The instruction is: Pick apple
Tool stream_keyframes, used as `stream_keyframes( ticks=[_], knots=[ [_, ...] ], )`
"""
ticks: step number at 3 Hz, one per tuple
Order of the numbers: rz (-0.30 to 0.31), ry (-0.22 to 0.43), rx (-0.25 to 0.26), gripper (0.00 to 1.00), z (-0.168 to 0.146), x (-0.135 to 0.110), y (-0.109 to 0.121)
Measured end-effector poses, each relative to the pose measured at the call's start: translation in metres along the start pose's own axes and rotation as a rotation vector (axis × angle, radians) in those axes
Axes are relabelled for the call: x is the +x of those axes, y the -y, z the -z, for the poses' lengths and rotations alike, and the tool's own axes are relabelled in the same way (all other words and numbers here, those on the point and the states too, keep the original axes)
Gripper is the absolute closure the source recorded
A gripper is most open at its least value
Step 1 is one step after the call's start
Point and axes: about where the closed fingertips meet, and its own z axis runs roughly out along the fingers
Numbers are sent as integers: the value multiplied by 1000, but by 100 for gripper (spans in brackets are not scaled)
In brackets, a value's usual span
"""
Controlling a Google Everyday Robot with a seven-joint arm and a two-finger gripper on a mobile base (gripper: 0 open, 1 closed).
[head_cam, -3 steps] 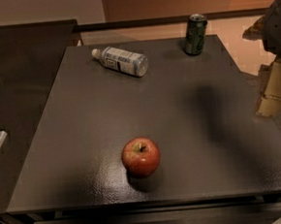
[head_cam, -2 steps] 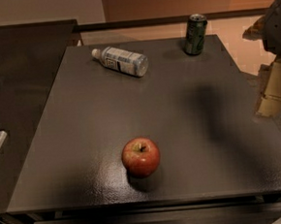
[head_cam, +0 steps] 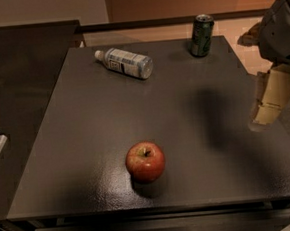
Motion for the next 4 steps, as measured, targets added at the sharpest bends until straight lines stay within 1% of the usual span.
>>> stream_keyframes(
  ticks=[2,4],
  knots=[
    [95,95,-64,0,-18,-39,-24],
    [213,186,-140,0,-30,-82,-61]
  ],
)
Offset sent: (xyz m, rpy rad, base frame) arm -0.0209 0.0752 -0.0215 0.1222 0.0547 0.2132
